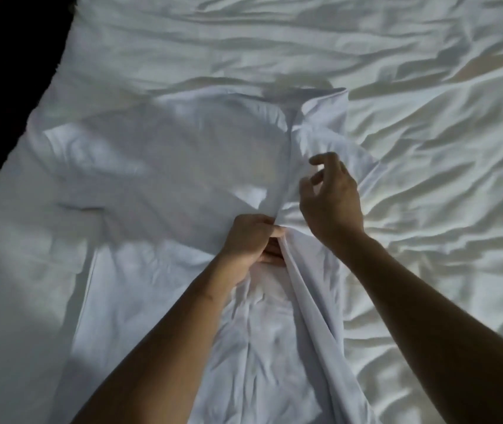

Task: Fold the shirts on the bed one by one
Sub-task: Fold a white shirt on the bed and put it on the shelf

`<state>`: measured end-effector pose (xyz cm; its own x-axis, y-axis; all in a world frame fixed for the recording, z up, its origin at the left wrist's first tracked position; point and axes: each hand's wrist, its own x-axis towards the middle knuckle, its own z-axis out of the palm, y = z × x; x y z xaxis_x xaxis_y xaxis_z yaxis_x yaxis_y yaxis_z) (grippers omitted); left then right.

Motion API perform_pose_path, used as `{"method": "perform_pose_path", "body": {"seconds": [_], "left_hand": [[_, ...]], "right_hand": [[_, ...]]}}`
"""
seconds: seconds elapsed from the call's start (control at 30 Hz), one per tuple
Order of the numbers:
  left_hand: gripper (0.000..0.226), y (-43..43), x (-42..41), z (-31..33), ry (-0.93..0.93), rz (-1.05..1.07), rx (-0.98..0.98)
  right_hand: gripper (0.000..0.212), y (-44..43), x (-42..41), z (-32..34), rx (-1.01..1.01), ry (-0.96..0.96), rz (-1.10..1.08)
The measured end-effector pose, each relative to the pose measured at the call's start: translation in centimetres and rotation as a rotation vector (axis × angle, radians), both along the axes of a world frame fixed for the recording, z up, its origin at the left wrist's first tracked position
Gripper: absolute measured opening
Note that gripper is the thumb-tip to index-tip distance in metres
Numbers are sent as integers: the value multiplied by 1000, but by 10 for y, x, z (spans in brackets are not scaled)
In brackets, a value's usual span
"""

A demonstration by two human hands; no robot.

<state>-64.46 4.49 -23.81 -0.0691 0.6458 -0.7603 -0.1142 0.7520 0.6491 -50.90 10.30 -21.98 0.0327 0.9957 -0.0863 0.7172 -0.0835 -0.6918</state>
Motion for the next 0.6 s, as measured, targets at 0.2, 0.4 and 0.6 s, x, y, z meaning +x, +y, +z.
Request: {"method": "perform_pose_path", "body": {"seconds": [0.2,0.4,0.6], "left_hand": [[14,4,1,-10,-14,-7,-30],[20,0,1,-26,140,-23,83],[12,-14,14,-23,181,49,181]], "right_hand": [[12,-137,23,-9,-50,-134,44],[24,-211,36,-2,-146,-311,155],[36,-258,52,18,-380,-475,176]]}}
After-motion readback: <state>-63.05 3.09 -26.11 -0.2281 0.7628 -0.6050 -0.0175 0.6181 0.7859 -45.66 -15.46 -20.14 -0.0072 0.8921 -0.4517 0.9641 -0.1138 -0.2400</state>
